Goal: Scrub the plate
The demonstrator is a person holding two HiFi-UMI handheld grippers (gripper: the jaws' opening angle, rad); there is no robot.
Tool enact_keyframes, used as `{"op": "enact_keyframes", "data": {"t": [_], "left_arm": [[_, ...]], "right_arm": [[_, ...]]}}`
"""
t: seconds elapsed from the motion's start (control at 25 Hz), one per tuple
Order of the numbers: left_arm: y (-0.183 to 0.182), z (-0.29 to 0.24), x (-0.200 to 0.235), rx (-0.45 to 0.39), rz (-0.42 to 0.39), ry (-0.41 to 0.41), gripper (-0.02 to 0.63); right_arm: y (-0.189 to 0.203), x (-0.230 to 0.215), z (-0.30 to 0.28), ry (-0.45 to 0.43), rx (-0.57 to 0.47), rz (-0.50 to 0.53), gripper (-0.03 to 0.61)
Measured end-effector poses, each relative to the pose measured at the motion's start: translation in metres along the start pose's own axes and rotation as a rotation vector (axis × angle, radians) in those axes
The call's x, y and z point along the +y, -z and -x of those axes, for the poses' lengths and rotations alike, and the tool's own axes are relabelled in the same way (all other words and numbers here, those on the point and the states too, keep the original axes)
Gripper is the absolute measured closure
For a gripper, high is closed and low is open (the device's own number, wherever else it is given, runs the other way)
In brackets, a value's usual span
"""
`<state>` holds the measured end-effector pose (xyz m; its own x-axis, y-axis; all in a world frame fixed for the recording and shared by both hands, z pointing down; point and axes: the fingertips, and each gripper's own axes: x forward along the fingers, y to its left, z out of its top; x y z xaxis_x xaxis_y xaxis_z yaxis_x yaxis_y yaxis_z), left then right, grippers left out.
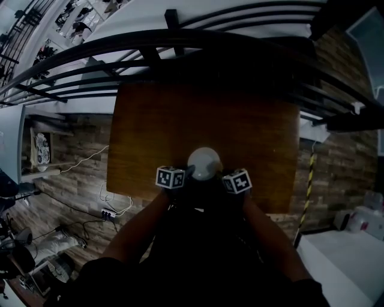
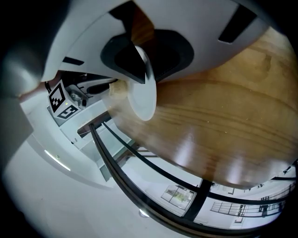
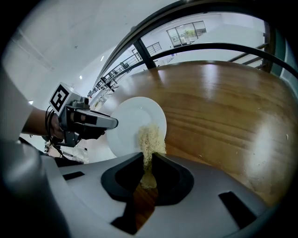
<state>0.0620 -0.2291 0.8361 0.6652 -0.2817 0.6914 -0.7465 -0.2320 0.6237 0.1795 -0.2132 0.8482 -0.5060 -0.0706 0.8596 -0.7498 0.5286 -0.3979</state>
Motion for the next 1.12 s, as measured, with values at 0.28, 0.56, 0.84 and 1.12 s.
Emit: {"op": "enact_keyframes", "data": {"t": [0.28,0.56,0.84,1.12], "left_arm": [[-0.008,0.008,-0.02,-0.06,0.063,0.096,0.597],[-0.009,0.023,-0.048,-0.03,-0.013,0.155,0.597],[-0.035,0.067,-0.065,-0.12,0.036,0.237,0.594],[-0.058,0.175,-0.01,-0.262,0.053,0.207,0.595]], "right_arm": [[0.005,0.0,0.0,0.0,0.007,-0.067,0.523],[-0.031,0.004,0.028,0.018,-0.069,-0.082,0.523],[-0.113,0.109,0.058,-0.052,-0.153,0.193,0.523],[-0.107,0.203,0.03,-0.115,-0.052,0.205,0.525]]}}
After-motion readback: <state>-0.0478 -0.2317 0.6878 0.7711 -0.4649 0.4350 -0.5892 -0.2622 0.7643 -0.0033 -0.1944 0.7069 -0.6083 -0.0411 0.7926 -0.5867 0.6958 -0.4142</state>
